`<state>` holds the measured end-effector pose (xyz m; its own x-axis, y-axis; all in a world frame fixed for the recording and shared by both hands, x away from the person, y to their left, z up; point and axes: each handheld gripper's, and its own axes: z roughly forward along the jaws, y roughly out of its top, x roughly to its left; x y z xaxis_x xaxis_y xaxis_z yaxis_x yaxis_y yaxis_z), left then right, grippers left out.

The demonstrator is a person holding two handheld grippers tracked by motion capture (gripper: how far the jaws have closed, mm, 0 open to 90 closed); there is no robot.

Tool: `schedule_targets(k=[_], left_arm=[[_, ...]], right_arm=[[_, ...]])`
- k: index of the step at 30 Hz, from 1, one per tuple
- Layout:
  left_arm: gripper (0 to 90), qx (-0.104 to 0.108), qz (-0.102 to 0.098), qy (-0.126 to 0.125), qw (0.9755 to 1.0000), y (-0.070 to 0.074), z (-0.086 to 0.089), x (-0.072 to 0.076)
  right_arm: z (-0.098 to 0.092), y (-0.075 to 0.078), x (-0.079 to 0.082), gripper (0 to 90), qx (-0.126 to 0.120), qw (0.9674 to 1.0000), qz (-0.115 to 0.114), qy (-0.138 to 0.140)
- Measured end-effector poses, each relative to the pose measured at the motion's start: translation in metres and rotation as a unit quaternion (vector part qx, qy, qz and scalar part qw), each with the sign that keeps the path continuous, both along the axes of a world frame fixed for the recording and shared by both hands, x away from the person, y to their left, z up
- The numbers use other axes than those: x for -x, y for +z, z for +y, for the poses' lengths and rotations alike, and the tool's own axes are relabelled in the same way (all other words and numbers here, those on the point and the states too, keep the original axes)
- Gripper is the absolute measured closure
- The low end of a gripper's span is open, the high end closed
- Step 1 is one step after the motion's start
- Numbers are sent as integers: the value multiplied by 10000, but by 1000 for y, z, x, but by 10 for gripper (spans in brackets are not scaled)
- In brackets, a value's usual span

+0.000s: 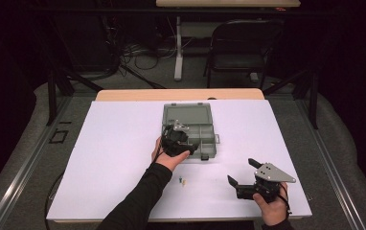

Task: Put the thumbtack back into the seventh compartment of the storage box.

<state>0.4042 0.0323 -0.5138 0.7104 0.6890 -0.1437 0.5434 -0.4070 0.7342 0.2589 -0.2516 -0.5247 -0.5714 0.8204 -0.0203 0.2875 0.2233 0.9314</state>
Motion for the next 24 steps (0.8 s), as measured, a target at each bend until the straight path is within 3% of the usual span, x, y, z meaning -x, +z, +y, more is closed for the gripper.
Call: schedule_targets(k=[11, 24], left_arm=[[393, 59, -259, -52, 9996, 13, 9, 11], [370, 209, -345, -66, 9992, 27, 31, 33]], right_arm=[[0, 0, 0, 55, -3, 10000, 7, -18], [0, 0, 0, 56, 0, 10000, -10, -18]])
